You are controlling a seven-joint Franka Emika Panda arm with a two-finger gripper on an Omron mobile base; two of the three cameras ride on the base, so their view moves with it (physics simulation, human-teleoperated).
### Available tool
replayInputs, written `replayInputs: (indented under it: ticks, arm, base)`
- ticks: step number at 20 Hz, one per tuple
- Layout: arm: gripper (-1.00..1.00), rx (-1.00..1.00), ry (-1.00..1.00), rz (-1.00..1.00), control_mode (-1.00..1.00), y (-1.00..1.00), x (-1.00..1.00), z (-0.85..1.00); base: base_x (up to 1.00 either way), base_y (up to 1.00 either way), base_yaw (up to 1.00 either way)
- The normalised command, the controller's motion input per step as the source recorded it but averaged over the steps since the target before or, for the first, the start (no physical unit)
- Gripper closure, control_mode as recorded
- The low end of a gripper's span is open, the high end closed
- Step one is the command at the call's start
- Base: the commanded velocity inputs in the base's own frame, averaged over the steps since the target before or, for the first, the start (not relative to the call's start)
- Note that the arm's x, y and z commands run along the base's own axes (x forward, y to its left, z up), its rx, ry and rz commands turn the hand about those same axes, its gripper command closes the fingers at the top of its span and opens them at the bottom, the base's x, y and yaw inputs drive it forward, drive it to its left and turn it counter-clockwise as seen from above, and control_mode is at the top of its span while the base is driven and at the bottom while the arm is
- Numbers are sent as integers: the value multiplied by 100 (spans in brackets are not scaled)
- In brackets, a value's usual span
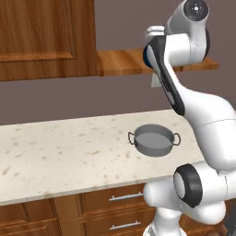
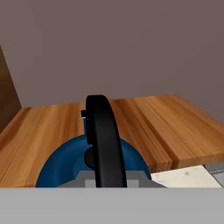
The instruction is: Pick the kettle from the cabinet and place it on a stove burner. Then pick the pot from the counter and place it on another stove burner. Finally, turn both burners on.
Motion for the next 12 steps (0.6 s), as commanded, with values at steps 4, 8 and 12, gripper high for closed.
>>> replayInputs:
  ticks: [4, 8, 12]
  arm:
    - [100, 0, -1, -4, -100, 0, -95, 0]
    - [100, 0, 0, -3, -100, 0, -84, 0]
    - [100, 0, 0, -4, -100, 0, -77, 0]
  base:
    - [0, 0, 0]
    - [0, 0, 0]
    - [0, 0, 0]
